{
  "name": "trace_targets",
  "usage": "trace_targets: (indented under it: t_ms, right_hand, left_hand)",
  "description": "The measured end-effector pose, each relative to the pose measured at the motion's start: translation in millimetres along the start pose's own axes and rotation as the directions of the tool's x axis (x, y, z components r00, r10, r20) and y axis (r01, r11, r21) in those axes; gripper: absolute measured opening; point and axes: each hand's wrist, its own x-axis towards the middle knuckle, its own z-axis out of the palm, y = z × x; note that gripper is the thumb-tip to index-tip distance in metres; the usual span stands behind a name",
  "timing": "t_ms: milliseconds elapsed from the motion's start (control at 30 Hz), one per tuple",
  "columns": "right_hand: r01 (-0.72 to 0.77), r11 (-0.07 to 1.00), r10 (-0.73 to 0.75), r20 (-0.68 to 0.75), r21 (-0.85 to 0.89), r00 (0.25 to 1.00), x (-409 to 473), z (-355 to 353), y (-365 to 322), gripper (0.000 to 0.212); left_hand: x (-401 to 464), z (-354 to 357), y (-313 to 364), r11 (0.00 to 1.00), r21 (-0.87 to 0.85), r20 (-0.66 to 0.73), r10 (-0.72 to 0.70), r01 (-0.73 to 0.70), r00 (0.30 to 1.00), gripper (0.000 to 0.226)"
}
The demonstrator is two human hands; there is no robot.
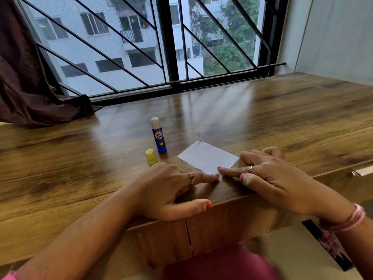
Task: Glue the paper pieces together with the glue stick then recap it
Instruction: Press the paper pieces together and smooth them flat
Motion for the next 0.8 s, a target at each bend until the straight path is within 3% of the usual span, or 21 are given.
trace_targets:
  t_ms: [467, 800]
  right_hand:
    - [-0.076, 0.976, 0.077, -0.003, -0.204, 0.997, -2, -4, 2, 0.056]
    - [-0.185, 0.974, 0.171, -0.106, -0.134, 0.980, 2, -13, 33, 0.045]
  left_hand:
    - [0, 0, 1, 1.000, -0.009, 0.008, -0.018, 0.018, 1.000, 0.059]
    - [-1, 0, 2, 0.999, 0.011, 0.013, -0.040, 0.040, 0.999, 0.055]
